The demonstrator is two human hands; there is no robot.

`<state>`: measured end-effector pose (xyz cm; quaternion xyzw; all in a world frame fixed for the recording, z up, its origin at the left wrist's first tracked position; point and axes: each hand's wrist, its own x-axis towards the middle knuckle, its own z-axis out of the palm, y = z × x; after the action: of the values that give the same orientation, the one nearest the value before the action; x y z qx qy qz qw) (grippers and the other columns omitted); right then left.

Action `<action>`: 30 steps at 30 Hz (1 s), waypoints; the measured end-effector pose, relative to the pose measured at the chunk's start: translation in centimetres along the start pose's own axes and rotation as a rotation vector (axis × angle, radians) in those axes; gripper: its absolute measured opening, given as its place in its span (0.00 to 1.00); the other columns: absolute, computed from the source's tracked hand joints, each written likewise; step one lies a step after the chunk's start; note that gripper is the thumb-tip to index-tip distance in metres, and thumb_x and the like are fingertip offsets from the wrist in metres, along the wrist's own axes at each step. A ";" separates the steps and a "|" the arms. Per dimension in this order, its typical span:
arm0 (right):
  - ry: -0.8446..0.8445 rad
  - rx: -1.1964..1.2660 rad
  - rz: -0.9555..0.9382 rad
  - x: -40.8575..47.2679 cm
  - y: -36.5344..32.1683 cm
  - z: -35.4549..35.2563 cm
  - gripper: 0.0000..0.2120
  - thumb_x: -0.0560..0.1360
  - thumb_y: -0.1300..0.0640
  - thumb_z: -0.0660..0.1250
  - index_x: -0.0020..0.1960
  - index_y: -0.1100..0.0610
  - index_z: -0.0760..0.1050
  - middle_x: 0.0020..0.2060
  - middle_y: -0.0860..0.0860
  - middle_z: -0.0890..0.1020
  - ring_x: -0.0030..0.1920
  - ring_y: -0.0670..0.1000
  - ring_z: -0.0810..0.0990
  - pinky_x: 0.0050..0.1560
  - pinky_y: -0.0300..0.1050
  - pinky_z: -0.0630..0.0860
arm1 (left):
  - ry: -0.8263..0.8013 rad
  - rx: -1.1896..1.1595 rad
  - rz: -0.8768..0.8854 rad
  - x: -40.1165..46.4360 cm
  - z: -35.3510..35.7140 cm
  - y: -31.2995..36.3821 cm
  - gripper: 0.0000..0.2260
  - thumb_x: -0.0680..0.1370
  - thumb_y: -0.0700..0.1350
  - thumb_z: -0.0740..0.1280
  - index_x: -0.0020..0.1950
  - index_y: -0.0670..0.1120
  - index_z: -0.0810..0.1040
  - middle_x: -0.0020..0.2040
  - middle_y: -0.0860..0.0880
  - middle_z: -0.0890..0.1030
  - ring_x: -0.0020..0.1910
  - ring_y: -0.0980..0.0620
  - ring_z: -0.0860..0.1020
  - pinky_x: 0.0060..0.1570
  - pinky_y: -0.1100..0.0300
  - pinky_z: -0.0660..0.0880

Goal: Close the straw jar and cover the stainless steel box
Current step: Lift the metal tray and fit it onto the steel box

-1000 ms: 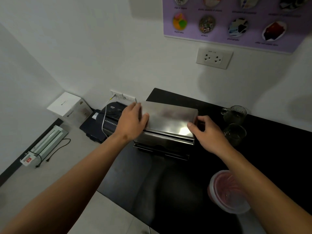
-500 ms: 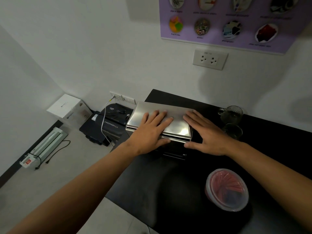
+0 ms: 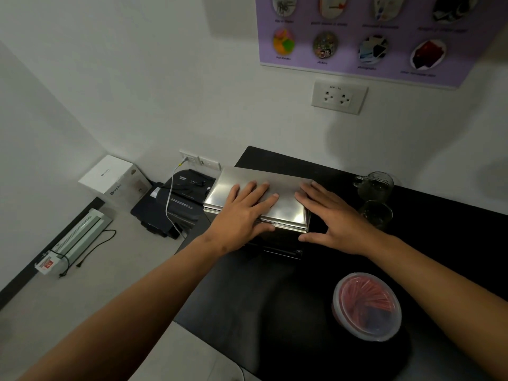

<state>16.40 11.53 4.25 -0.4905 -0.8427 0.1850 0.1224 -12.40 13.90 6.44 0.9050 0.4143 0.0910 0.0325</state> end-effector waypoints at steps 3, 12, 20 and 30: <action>0.004 -0.032 -0.003 0.0 0.1 0.1 0.47 0.76 0.31 0.67 0.86 0.46 0.48 0.84 0.44 0.44 0.84 0.46 0.37 0.81 0.51 0.44 | 0.025 0.001 0.008 0.0 0.3 0.0 0.31 0.78 0.60 0.66 0.77 0.45 0.74 0.78 0.38 0.72 0.78 0.31 0.69 0.75 0.30 0.63; 0.027 -0.064 0.004 -0.1 -0.5 0.4 0.44 0.77 0.32 0.63 0.85 0.47 0.51 0.83 0.44 0.44 0.85 0.50 0.40 0.80 0.50 0.41 | 0.098 -0.001 0.022 -0.1 0.8 -0.1 0.29 0.76 0.53 0.77 0.74 0.45 0.78 0.75 0.37 0.76 0.74 0.32 0.73 0.71 0.30 0.68; 0.022 -0.062 0.005 -0.2 -0.6 0.5 0.44 0.78 0.33 0.64 0.86 0.48 0.50 0.83 0.44 0.43 0.85 0.51 0.39 0.81 0.51 0.43 | 0.101 -0.010 -0.006 -0.3 1.1 0.1 0.29 0.77 0.54 0.74 0.75 0.45 0.77 0.76 0.37 0.75 0.75 0.30 0.71 0.72 0.28 0.66; -0.004 -0.094 0.010 0.3 -1.5 -0.4 0.48 0.74 0.23 0.56 0.85 0.48 0.52 0.86 0.49 0.47 0.84 0.50 0.36 0.83 0.56 0.39 | 0.117 -0.170 -0.111 -0.7 -0.4 0.0 0.24 0.82 0.55 0.69 0.73 0.42 0.78 0.74 0.37 0.76 0.76 0.34 0.70 0.76 0.37 0.64</action>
<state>15.21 11.15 5.24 -0.4995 -0.8483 0.1467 0.0965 -12.87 13.34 6.70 0.8678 0.4557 0.1764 0.0900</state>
